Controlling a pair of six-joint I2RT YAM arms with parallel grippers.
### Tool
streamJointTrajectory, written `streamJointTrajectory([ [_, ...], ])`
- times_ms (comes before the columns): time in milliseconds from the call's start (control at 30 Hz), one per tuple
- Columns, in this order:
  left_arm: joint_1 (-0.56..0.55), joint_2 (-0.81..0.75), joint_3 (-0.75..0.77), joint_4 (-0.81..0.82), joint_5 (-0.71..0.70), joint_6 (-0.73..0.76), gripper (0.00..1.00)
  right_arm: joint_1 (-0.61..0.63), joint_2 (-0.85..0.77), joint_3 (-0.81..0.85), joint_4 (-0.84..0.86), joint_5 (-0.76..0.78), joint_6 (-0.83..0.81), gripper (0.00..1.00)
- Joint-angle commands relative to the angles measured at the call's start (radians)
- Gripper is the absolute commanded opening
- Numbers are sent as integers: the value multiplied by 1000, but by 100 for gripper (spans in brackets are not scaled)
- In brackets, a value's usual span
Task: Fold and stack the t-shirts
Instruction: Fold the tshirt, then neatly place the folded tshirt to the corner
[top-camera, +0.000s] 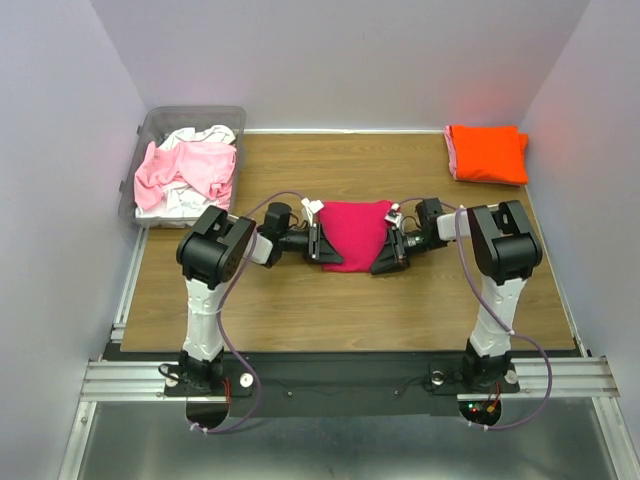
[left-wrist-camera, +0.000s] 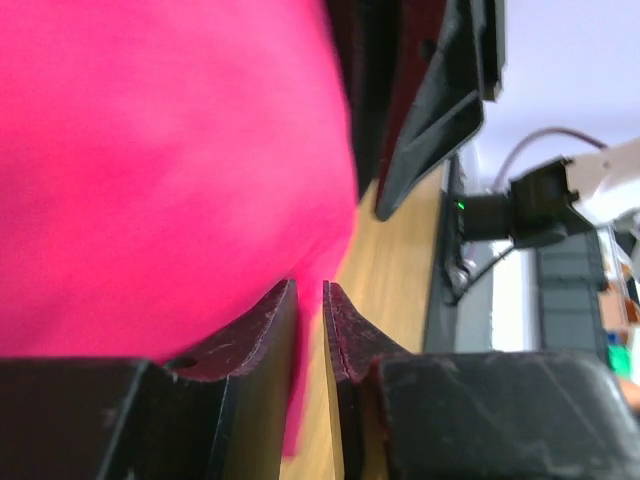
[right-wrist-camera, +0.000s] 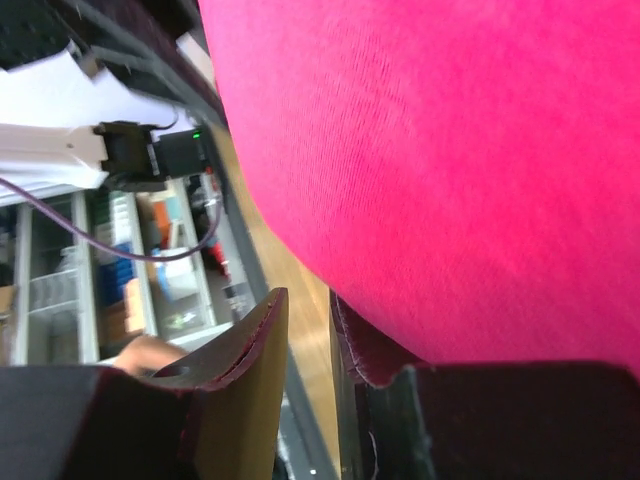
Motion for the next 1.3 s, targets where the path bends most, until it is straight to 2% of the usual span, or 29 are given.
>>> streamJointTrajectory([
  [0,41,-52,-45,-46,-16,61,29,-24,-72,-2,-20,55,-51,29],
  [133,39,-216,-74,-112,45,144,32,-23,-249,31,-105,29,-78,32],
  [200,30,-327,-46,-258,38,286,35,-30,-382,31,-113,66,-74,35],
  [267,-8,-396,-2,-396,-46,436,38,-43,-459,21,-113,110,-57,38],
  [300,-30,-449,50,-522,-158,584,41,-47,-520,7,-113,171,-42,45],
  [367,-118,-488,90,-606,-259,708,45,-69,-571,-12,-110,237,-26,50],
  [400,-146,-502,125,-655,-309,807,50,-76,-603,-19,-107,303,-17,56],
  [433,-178,-497,145,-682,-415,841,51,-87,-614,-24,-107,332,3,58],
  [467,-221,-474,165,-714,-454,875,53,-122,-622,-36,-104,363,18,64],
  [500,-244,-465,190,-719,-490,901,54,-145,-626,-41,-98,407,32,67],
  [533,-266,-456,199,-719,-552,949,54,-203,-634,-45,-95,426,56,68],
  [633,-381,-407,234,-717,-655,1042,56,-271,-625,-61,-81,484,107,68],
  [667,-416,-373,242,-716,-730,1113,56,-305,-617,-65,-80,492,136,69],
  [700,-465,-355,256,-712,-769,1150,57,-314,-611,-71,-74,495,150,69],
  [833,-543,-269,284,-682,-912,1274,58,-331,-579,-75,-58,497,196,69],
  [1133,-574,-131,327,-617,-999,1397,57,-333,-533,-98,-22,446,211,69],
  [1267,-574,-86,337,-610,-1013,1412,52,-331,-528,-133,18,426,233,70],
])
